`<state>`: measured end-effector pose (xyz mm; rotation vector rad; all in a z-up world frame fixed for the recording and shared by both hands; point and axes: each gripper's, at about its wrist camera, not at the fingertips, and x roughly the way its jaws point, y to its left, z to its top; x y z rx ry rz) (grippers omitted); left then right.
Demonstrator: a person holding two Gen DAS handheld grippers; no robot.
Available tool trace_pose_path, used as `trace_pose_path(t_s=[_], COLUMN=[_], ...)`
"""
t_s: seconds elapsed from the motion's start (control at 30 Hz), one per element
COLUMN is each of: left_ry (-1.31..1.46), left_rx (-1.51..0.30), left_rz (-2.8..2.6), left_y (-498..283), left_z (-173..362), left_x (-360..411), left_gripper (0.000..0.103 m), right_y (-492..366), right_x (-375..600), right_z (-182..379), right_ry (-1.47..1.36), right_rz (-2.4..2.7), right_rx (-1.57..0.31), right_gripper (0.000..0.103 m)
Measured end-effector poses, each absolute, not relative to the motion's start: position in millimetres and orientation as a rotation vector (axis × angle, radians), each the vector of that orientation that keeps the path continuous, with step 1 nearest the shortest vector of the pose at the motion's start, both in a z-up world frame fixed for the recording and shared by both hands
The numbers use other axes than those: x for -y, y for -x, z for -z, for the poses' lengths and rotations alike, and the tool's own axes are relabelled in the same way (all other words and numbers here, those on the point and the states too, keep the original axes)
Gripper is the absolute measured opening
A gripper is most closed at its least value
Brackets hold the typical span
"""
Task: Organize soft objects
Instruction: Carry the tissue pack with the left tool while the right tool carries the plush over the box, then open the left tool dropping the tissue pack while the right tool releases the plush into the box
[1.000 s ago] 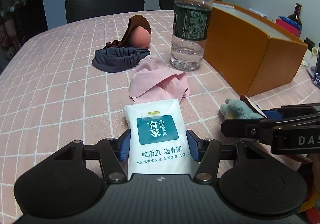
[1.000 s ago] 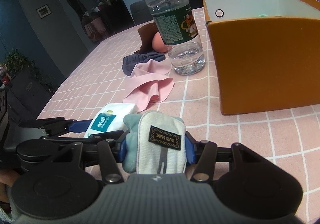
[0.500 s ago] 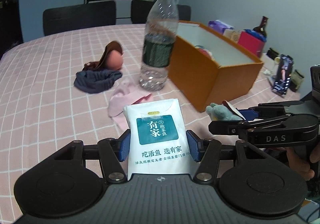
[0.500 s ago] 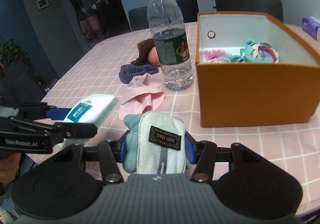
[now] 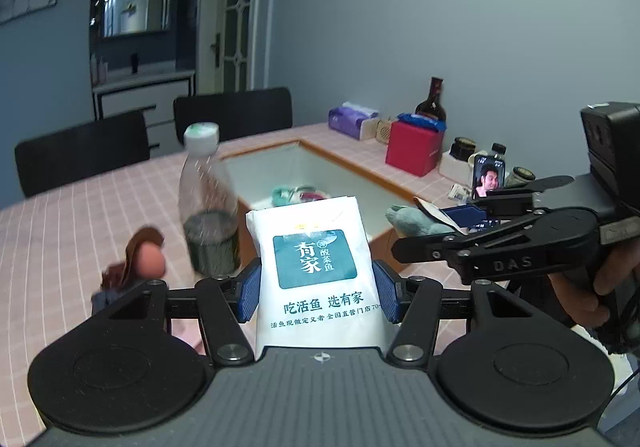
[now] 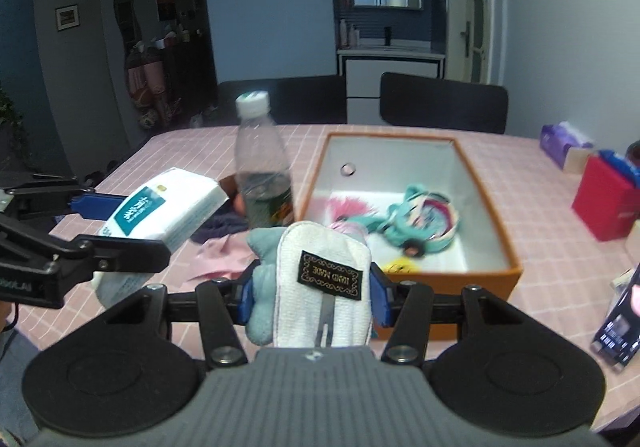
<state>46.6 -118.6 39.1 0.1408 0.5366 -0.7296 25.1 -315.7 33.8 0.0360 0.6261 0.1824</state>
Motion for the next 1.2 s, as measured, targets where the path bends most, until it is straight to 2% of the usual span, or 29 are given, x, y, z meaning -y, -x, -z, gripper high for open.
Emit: trace_pose_path(t_s=[0.3,0.67,0.97,1.2], left_ry=[-0.296,-0.657,-0.758,-0.834], left_rx=[-0.496,-0.592,-0.666,-0.696], left_rz=[0.721,0.551,0.509,0.523], left_y=[-86.4,-159.3,-188.9,-194.5], left_z=[-56.2,5.0,31.8,45.6], left_x=[185.8,266.2,293.5,301.2], left_gripper=[0.066,0.066,0.067,0.083], right_y=[-92.0,-170.8,-202.9,-217.5], right_x=[362.9,379.8,384.7,386.1], right_z=[-53.8,9.8,29.6,38.4], right_ry=[0.004,0.112,0.177,0.209], right_rz=[-0.1,-0.075,-0.079,-0.084], right_rx=[-0.681,-0.752,-0.806,-0.819], right_gripper=[0.053,0.053,0.054,0.058])
